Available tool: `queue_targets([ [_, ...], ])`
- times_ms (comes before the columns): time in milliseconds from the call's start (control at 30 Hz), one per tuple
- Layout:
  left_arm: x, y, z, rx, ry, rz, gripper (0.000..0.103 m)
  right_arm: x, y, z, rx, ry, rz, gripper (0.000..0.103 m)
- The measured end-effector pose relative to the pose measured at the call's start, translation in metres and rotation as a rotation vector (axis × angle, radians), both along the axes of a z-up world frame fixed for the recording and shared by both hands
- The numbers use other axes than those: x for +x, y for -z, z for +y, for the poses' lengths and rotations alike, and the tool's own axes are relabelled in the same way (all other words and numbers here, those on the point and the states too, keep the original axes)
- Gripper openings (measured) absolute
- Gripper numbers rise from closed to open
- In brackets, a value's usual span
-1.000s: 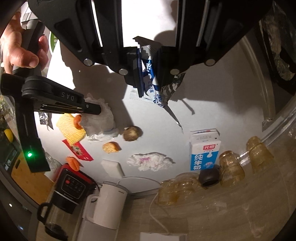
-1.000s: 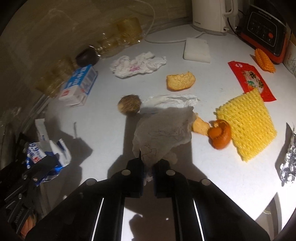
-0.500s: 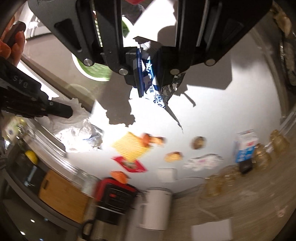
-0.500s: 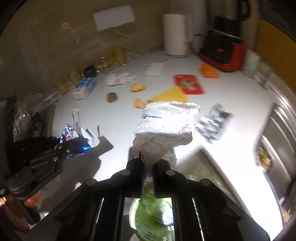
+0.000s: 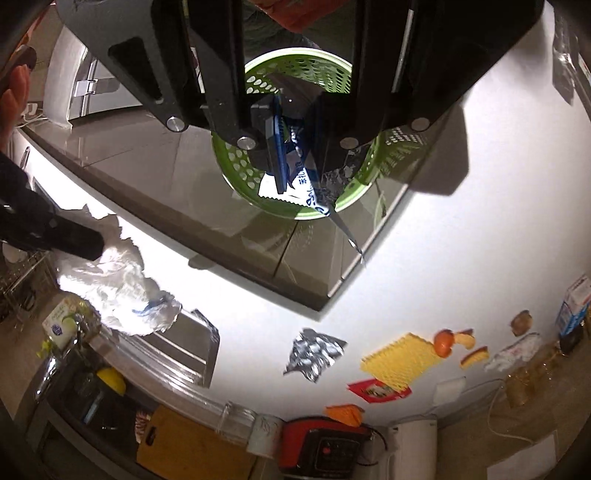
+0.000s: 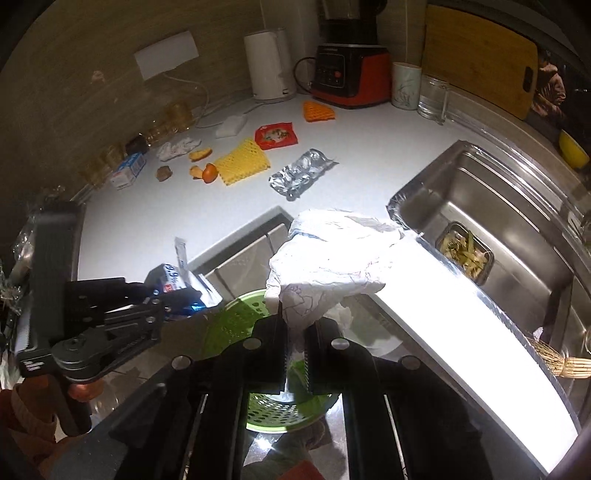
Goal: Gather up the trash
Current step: 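Carry both to the green basket and open both grippers to drop them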
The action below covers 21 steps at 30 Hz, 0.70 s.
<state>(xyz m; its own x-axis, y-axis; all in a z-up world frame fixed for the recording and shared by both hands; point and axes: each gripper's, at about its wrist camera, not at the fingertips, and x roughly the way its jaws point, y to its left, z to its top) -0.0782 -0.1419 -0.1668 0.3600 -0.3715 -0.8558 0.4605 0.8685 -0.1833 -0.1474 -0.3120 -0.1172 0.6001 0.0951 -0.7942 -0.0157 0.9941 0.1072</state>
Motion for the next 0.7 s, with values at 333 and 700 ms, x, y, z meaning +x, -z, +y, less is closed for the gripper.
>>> queue_targets([
  [333,-0.004,0.038,-0.026,0.044,0.036,0.07,0.013,-0.016,-0.001,-0.02,0.024,0.001,-0.011,0.009],
  [700,-0.005,0.047,-0.04,0.052,0.073,0.08,0.074,-0.017,0.002,-0.022,0.045,0.007,0.006,0.01],
])
